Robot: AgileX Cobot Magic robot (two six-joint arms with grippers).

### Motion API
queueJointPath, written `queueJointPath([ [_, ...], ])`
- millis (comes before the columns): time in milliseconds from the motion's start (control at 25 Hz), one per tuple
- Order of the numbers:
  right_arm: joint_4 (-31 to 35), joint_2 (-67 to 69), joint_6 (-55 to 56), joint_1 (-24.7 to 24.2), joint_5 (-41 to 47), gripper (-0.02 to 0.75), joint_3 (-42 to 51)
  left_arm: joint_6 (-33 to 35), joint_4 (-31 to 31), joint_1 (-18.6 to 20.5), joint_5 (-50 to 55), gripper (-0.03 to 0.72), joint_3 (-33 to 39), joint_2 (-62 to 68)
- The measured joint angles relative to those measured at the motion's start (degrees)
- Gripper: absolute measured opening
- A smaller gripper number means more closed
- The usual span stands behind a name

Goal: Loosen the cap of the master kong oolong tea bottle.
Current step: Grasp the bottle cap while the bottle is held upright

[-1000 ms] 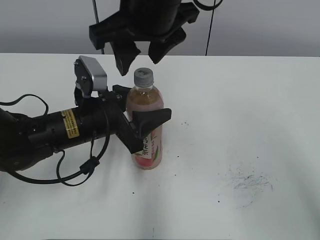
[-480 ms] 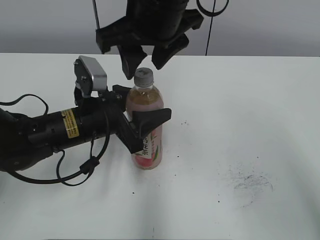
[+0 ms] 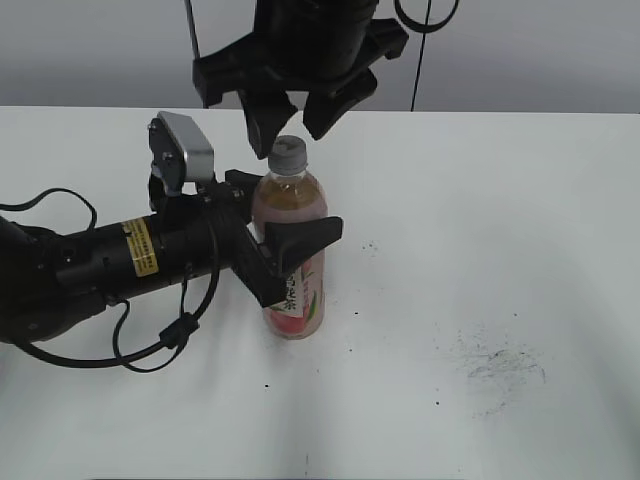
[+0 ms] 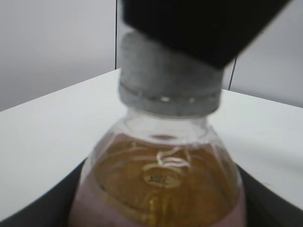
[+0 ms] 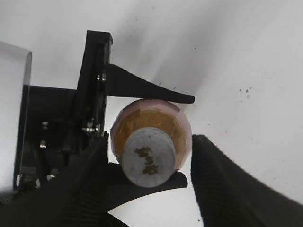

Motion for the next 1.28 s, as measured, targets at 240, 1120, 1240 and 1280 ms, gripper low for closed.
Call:
queueJointPath([
  [240,0.0,0.0,-0.58,0.0,0.02,0.417,0.0,0.0,0.0,0.0,0.0,0.445,0.0,0.0],
  [1120,0.03,0.0,-0.98,0.0,0.07,0.414,2.23,0.0,0.0,0.0,0.0,0.445,0.0,0.0],
  [1240,0.03,0.0,-0.98,0.0,0.07,0.414,2.23,0.0,0.0,0.0,0.0,0.445,0.0,0.0],
  [1280,0.07,0.0,-0.98,0.0,0.07,0.414,2.23,0.0,0.0,0.0,0.0,0.445,0.0,0.0],
])
